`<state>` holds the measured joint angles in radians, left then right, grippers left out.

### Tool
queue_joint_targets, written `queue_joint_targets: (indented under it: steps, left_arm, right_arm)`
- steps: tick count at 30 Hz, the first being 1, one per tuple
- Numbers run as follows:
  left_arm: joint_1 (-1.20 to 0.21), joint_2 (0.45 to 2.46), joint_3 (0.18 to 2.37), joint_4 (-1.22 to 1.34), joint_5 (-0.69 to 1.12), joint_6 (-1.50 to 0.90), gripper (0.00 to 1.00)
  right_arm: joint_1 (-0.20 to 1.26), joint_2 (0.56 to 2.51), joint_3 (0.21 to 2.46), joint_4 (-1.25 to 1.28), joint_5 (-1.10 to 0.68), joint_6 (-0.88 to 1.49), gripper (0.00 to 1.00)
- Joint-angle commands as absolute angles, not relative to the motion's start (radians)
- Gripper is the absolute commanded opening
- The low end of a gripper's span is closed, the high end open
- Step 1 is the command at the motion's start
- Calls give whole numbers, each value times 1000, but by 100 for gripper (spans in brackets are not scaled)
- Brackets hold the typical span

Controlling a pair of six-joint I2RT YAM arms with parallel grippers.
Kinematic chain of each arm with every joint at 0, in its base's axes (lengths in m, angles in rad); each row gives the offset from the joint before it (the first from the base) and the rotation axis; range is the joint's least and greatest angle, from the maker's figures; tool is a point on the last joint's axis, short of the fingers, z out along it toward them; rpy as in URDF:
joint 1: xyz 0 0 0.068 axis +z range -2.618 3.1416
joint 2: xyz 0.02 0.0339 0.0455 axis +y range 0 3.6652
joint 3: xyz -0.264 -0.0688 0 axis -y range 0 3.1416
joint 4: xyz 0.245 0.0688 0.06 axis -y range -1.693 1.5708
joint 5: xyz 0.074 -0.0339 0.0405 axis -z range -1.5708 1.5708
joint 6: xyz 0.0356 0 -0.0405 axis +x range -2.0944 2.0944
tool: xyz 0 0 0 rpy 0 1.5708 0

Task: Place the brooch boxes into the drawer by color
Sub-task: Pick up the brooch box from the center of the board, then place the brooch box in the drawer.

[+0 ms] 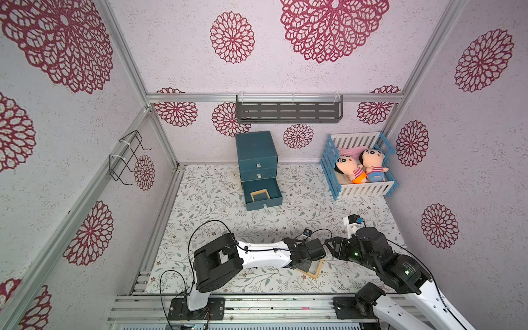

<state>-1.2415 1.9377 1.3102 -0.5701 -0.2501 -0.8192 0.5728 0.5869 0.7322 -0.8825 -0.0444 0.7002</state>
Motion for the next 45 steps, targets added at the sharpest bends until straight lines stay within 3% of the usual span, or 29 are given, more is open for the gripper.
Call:
queue_joint_targets:
  steps: [1, 25, 35, 45]
  left_arm:
    - [-1214, 1880, 1316, -614, -275, -873, 0]
    - [-790, 1811, 1559, -995, -280, -878, 0]
    - [-589, 1924, 1739, -1074, -248, -763, 0]
    - [-475, 2075, 1905, -1108, -203, -724, 0]
  right_arm:
    - [578, 579, 746, -812, -62, 692, 40]
    - [578, 790, 789, -473, -132, 634, 40]
    - [581, 957, 852, -357, -120, 629, 40]
    - [580, 1073, 922, -279, -109, 604, 40]
